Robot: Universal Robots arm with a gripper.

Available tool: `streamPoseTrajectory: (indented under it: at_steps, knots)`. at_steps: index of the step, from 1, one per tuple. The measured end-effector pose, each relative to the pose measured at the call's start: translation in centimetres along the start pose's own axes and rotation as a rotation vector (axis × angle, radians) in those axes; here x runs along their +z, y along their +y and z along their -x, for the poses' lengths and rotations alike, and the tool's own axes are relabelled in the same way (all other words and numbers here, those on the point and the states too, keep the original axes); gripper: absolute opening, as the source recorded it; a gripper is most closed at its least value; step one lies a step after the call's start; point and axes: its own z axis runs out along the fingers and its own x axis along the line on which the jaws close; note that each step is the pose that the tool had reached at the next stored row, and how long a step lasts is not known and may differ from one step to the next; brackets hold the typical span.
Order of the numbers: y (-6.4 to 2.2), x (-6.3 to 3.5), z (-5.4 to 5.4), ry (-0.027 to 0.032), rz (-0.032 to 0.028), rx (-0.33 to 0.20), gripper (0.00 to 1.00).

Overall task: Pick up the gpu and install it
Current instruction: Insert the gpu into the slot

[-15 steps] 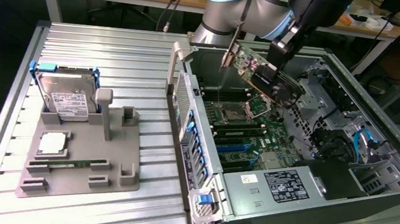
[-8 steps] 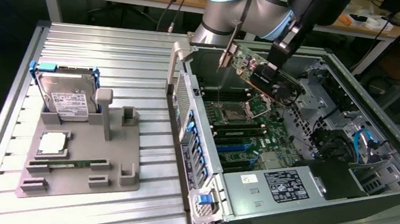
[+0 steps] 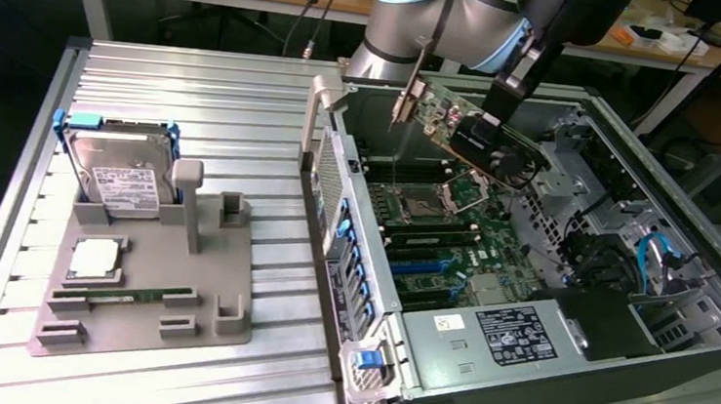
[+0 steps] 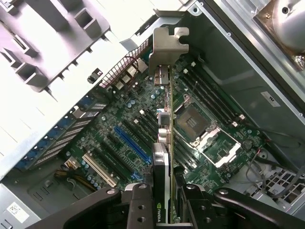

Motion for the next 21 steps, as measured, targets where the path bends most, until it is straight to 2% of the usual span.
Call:
streamPoseTrajectory:
  at_steps: [12,21]
  knots:
    - [0.00,0.00,0.00,0.0001,-0.0001,-0.001,0.27]
    - [0.00,0.01,0.00,0.0019,0.0006,-0.033,0.27]
